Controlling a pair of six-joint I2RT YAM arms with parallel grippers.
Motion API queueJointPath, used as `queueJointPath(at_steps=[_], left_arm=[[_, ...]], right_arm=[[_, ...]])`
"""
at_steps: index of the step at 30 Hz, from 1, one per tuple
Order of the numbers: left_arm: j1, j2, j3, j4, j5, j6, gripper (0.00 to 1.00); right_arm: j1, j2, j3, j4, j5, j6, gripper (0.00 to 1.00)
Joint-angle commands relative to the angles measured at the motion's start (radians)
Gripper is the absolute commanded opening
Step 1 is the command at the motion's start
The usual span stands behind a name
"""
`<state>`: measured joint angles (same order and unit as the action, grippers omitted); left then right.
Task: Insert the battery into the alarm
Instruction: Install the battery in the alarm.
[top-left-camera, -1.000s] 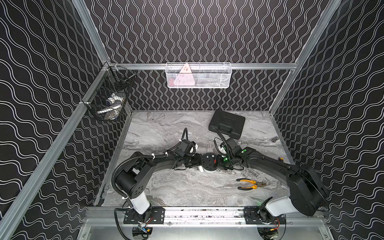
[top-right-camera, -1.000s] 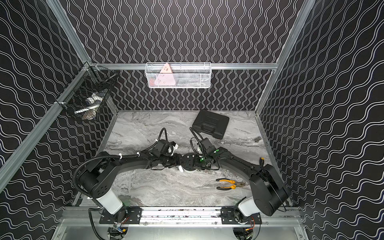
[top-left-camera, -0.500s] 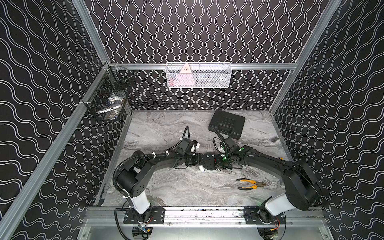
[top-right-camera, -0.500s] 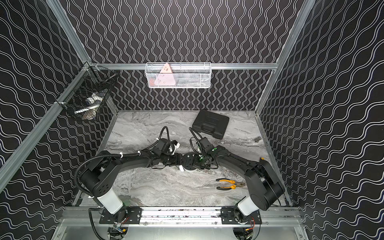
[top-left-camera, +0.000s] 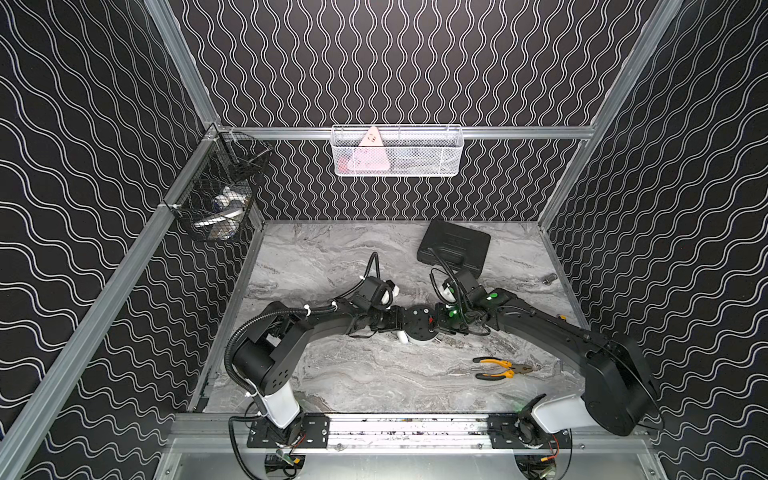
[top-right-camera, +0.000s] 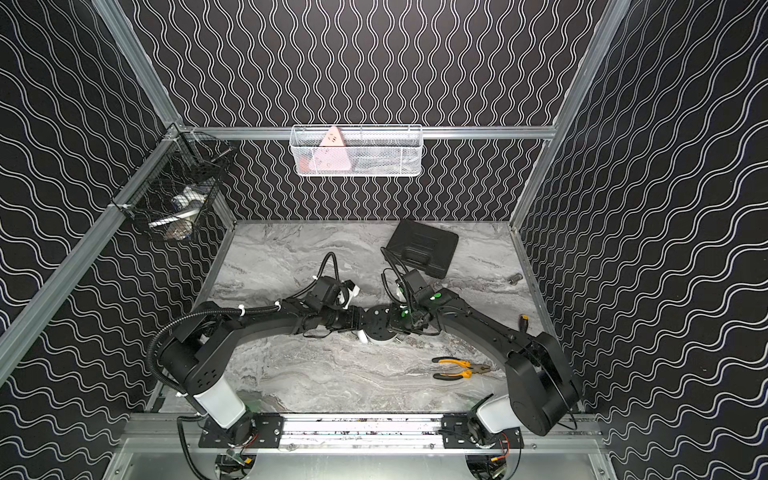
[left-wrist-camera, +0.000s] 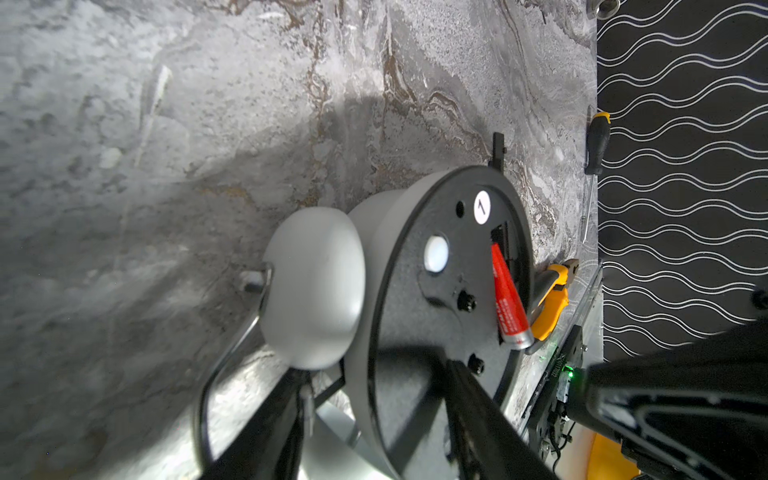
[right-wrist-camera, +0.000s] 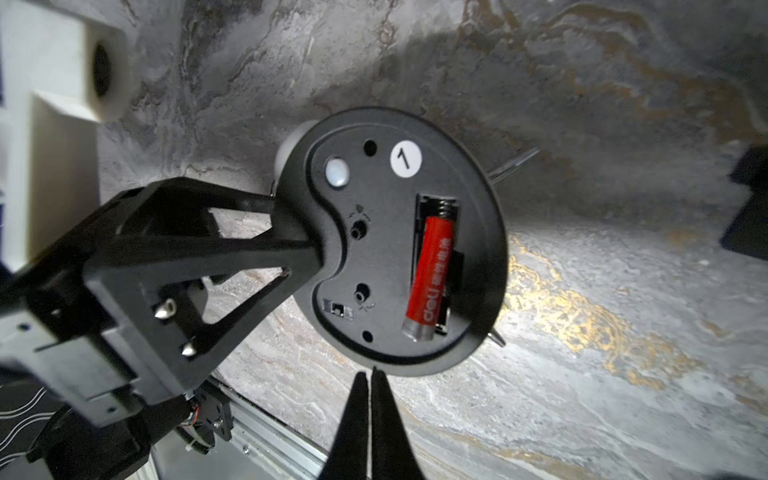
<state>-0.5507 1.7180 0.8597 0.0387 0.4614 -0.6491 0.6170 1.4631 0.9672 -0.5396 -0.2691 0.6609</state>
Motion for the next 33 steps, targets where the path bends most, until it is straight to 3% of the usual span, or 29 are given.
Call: queueJointPath(at_steps=[1,13,33], left_arm=[[0.003,0.009,-0.008,-0.208,-0.148,0.038,0.55],[0.004,0.018,0.0,-0.225,-0.147,0.061,0.52],[0.004,0.064,0.015,-0.294,-0.151,0.161,0.5]], right_arm=[[0.0,0.022,0.025,-0.071,0.044,-0.02,0.08],[0.0,0.077,0.034,-0.052,0.019,-0.026,0.08],[-0.01,0.207,0.097,-0.052,0.104,-0.008,0.02]])
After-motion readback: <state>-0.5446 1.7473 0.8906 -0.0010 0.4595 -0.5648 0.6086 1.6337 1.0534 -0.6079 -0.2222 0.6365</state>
